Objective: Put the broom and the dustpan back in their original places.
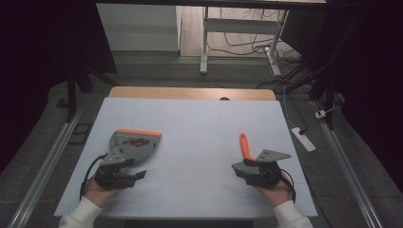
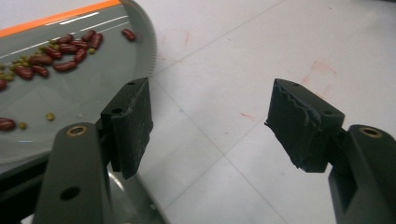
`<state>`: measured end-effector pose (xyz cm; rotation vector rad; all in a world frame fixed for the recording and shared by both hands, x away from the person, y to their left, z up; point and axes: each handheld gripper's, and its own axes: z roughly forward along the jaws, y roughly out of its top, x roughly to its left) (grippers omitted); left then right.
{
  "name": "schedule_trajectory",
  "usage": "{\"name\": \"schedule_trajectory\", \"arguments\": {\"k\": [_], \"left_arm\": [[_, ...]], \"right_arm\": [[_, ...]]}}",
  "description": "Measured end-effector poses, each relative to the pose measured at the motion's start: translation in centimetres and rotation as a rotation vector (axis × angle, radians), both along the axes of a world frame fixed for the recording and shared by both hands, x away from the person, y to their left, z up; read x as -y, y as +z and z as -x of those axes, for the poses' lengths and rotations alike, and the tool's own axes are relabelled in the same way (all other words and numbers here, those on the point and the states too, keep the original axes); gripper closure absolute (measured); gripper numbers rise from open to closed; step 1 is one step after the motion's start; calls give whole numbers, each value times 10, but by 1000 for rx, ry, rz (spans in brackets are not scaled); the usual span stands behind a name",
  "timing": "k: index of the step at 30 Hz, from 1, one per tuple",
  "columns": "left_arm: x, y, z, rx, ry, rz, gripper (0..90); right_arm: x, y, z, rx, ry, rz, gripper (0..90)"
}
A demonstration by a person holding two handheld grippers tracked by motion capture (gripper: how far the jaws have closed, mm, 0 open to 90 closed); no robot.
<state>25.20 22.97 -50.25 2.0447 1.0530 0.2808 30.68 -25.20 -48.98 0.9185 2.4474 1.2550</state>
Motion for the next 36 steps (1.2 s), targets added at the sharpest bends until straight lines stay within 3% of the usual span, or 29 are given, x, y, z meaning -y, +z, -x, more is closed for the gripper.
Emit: {"name": "schedule_trajectory", "arguments": {"k": [2, 8, 36], "left_arm": [[2, -1, 2, 1, -12, 0, 319], [6, -3, 3, -6, -23, -6, 319], [5, -4, 1, -16, -21, -2, 318]], "right_arm": [[-1, 0, 3, 0, 12, -19, 423], [-3, -2, 6, 5, 43, -15, 423], [-4, -3, 6, 10, 41, 2, 423]]}}
